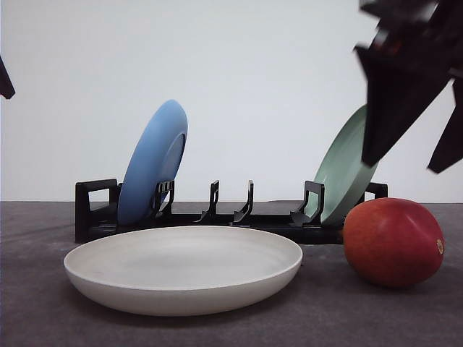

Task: Place pomegranate in white plate

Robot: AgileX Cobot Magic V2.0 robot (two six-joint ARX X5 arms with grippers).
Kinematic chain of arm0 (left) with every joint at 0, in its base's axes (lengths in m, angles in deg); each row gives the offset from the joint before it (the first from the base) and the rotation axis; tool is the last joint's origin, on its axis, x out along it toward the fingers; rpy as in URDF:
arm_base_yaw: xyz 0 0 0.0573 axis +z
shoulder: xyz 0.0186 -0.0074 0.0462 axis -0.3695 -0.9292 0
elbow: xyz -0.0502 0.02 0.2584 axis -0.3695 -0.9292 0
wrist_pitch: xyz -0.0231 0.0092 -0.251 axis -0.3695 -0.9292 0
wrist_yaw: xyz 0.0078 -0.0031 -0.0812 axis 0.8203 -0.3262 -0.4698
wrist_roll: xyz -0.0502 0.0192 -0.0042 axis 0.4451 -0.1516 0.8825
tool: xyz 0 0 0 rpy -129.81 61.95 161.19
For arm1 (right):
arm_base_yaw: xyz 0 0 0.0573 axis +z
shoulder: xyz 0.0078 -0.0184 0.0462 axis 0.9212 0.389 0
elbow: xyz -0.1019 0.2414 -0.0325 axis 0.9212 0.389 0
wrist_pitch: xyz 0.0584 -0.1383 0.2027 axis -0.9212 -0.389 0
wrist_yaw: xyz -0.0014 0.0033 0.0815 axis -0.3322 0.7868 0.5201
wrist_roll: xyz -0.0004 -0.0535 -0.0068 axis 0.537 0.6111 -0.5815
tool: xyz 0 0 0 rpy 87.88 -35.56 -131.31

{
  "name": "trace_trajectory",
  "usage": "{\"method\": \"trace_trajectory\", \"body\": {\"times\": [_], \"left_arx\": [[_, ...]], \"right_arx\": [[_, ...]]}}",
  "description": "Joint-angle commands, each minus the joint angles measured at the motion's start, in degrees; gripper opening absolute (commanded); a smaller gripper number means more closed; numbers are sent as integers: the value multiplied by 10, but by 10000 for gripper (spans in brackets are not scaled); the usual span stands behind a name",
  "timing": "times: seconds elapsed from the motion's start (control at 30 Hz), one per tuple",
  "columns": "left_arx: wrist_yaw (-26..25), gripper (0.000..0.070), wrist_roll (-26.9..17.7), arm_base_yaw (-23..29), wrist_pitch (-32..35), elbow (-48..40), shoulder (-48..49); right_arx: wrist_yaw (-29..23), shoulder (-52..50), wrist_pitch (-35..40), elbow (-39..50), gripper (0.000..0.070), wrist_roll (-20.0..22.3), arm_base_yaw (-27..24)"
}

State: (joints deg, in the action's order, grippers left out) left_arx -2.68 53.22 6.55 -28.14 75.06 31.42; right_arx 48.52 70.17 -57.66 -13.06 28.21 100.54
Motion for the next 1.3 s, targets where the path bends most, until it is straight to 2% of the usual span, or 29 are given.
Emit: {"method": "trace_trajectory", "body": {"times": [0.0, 0.2, 0.3, 0.47, 0.57, 0.7, 0.9, 0.97, 1.07, 1.17, 1.27], "left_arx": [[-1, 273, -4, -2, 5, 8, -3], [-1, 273, -4, -2, 5, 8, -3], [-1, 273, -4, -2, 5, 8, -3], [-1, 273, -4, -2, 5, 8, -3], [-1, 273, -4, -2, 5, 8, -3], [-1, 273, -4, -2, 5, 8, -3], [-1, 273, -4, -2, 5, 8, -3], [-1, 273, -3, -2, 5, 8, -3], [-1, 273, -3, -2, 5, 8, -3], [-1, 273, -3, -2, 5, 8, -4], [-1, 273, -3, -2, 5, 8, -4]], "right_arx": [[-2, 22, 15, -11, 628, 7, 5], [-15, 82, 59, -11, 628, 8, 5], [-33, 109, 61, -11, 628, 6, 4], [-34, 140, 58, -11, 624, 3, 4], [-32, 150, 53, -11, 591, -7, 4], [-30, 151, 44, -11, 492, -11, 4], [-27, 151, -22, -54, 482, 2, 2], [-3, 151, -50, -83, 482, 18, 2], [62, 151, -48, -113, 483, 27, 6], [127, 151, 3, -120, 483, 26, 19], [139, 158, 57, -120, 482, 26, 45]]}}
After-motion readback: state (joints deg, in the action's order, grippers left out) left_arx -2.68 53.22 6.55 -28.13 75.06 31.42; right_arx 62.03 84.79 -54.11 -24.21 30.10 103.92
